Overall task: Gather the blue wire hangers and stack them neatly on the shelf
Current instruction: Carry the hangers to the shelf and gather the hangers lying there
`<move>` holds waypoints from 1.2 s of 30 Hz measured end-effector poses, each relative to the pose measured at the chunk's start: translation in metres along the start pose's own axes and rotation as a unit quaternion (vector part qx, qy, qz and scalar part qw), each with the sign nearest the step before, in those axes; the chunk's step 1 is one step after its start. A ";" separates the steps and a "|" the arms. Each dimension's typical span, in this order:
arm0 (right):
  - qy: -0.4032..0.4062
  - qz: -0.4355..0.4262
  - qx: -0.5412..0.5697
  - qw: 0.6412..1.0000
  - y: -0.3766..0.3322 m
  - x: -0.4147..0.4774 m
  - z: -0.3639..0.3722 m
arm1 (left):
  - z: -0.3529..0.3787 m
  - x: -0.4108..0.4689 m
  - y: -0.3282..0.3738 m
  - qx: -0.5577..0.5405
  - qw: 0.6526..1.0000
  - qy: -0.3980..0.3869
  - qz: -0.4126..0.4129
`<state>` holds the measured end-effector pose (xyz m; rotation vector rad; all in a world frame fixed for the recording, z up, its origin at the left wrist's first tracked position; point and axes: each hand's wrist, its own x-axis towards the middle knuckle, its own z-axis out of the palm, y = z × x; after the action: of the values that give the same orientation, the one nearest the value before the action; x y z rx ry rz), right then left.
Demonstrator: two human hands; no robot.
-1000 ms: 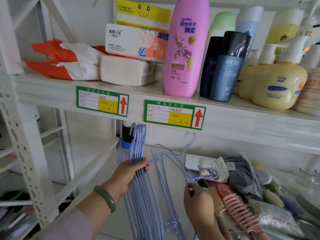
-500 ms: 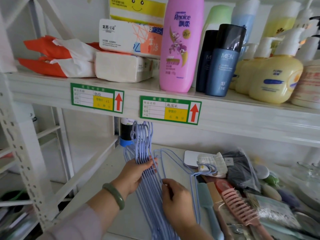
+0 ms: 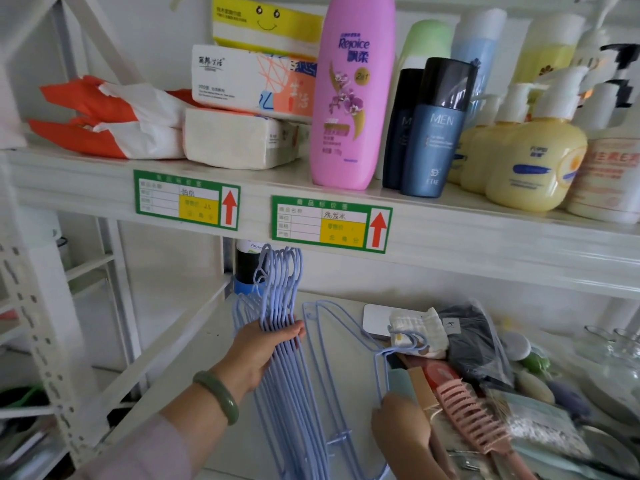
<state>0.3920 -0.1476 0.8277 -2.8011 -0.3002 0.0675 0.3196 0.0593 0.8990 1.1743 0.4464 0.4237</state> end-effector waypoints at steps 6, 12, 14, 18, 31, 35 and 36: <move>0.053 0.001 0.049 0.997 -0.005 0.002 -0.006 | 0.003 -0.004 0.004 -0.015 0.999 -0.032 -0.011; 0.200 -0.151 0.187 0.950 -0.027 -0.016 -0.021 | 0.007 -0.004 0.004 0.000 0.999 -0.031 0.008; 0.223 -0.213 0.197 0.931 -0.034 -0.022 -0.019 | 0.008 -0.004 0.002 0.012 0.999 -0.033 0.012; 0.270 -0.277 0.249 0.888 -0.046 -0.036 -0.020 | 0.011 -0.003 0.000 0.024 0.999 -0.026 0.009; 0.128 -0.314 0.364 0.868 -0.048 -0.042 -0.006 | 0.010 -0.006 0.002 -0.032 0.999 -0.004 -0.005; 0.068 -0.127 0.178 0.974 -0.010 -0.011 0.002 | 0.007 -0.007 0.005 0.003 1.000 0.000 0.006; 0.036 -0.089 0.073 0.993 0.003 -0.003 0.005 | 0.006 -0.007 0.005 0.008 1.000 -0.002 0.006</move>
<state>0.3887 -0.1492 0.8222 -2.6132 -0.5049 -0.0495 0.3168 0.0526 0.9069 1.1928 0.4404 0.4282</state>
